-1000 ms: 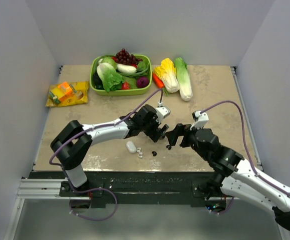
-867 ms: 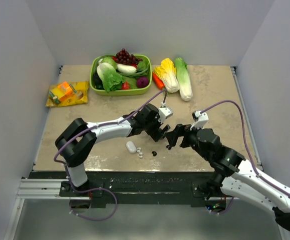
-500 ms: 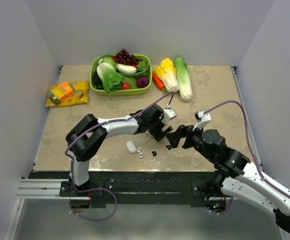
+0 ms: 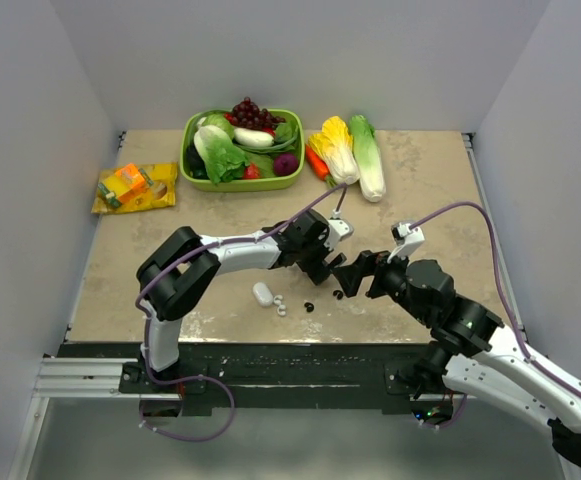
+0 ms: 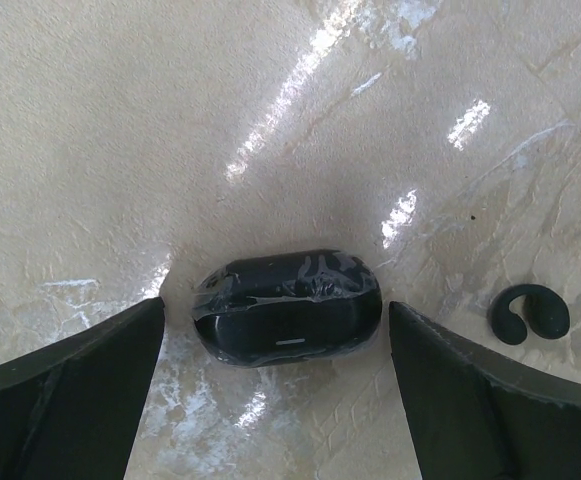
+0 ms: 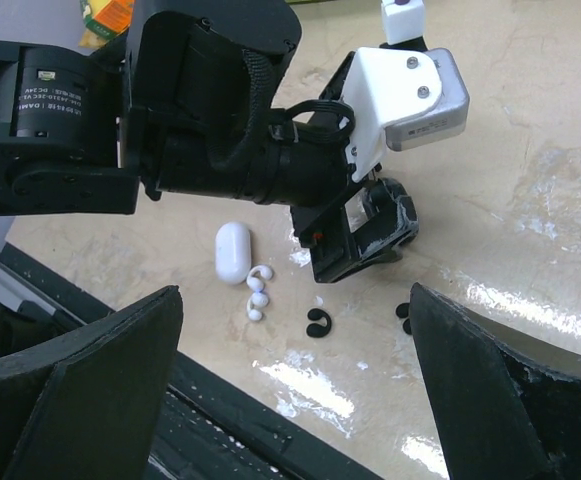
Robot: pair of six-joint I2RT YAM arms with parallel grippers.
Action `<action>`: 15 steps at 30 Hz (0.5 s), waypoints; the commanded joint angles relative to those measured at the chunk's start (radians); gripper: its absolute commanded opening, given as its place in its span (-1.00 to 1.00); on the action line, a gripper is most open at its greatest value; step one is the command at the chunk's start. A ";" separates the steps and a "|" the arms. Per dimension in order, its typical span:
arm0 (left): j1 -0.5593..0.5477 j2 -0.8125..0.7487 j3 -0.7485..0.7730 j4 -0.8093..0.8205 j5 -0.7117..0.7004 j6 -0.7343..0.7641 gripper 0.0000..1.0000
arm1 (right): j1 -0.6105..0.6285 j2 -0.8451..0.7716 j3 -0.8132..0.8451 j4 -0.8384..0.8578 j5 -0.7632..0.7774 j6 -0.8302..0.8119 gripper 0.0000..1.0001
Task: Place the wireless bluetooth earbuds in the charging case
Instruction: Pick up the charging case at the center of the board.
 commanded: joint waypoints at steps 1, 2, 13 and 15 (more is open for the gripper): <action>-0.010 -0.010 0.026 0.027 -0.027 -0.078 0.96 | 0.001 -0.015 0.021 0.007 0.004 -0.002 0.96; -0.013 -0.004 0.029 0.027 -0.033 -0.093 0.97 | 0.001 -0.016 0.019 0.007 0.004 0.000 0.96; -0.027 0.039 0.054 0.001 -0.119 -0.137 0.98 | -0.001 -0.019 0.010 0.004 0.007 0.007 0.96; -0.030 0.041 0.057 -0.009 -0.125 -0.132 0.98 | -0.001 -0.016 0.009 0.004 0.004 0.007 0.96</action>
